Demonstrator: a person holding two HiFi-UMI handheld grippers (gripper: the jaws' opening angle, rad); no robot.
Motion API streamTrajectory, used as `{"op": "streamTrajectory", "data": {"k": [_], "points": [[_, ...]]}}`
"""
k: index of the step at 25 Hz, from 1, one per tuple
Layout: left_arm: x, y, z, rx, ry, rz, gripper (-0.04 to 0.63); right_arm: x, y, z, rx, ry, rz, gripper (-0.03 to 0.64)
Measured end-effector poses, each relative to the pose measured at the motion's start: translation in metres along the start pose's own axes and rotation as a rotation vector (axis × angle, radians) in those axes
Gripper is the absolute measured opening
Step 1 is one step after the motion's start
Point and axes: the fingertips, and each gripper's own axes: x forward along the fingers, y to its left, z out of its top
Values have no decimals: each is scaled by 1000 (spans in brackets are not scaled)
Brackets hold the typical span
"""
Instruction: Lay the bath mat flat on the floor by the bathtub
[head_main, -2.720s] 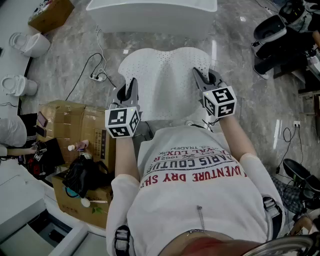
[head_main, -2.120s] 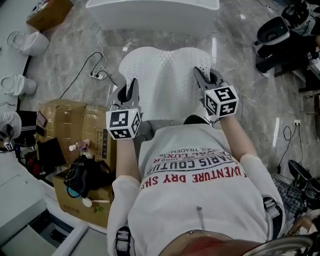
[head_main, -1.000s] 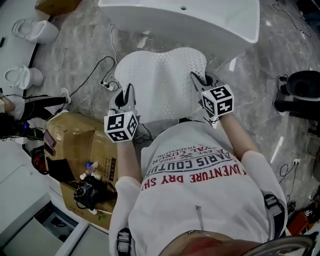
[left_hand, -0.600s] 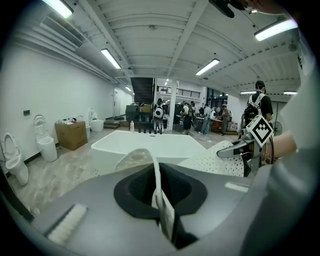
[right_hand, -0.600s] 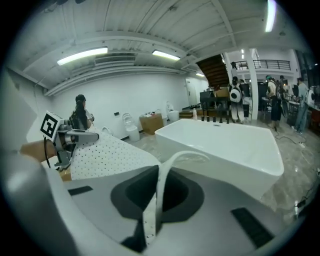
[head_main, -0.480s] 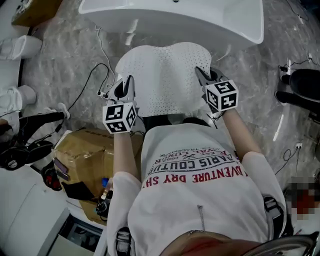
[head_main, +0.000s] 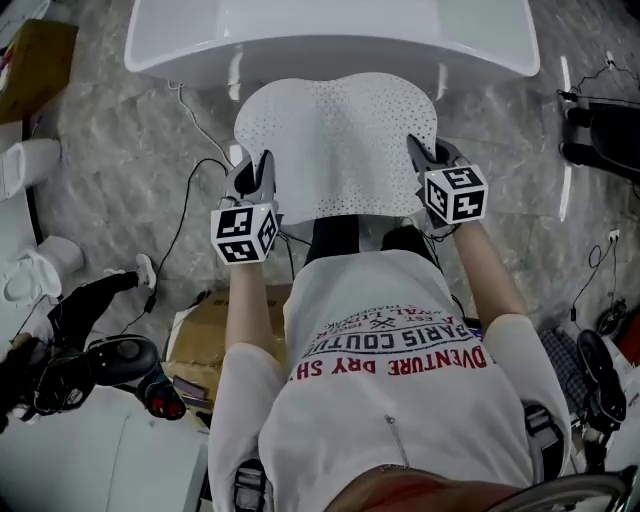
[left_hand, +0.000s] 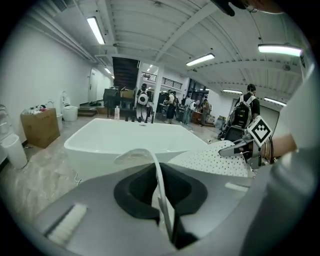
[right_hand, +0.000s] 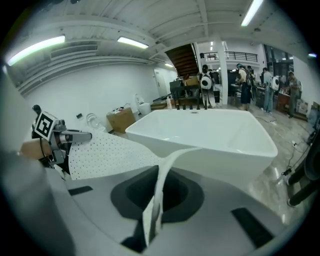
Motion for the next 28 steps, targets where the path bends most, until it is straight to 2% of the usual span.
{"op": "streamTrajectory", "data": {"k": [4, 8, 16, 23, 28], "points": [[33, 41, -10, 18, 20, -10, 20, 47, 1, -3, 12, 18, -18, 19], [72, 63, -43, -28, 19, 12, 20, 89, -17, -31, 36, 39, -37, 19], [175, 110, -154, -64, 14, 19, 20, 198, -67, -121, 23, 61, -74, 19], [281, 129, -269, -37, 20, 3, 20, 294, -118, -219, -11, 49, -99, 18], [348, 142, -329, 5, 10, -20, 20, 354, -155, -278, -33, 38, -129, 19]]}}
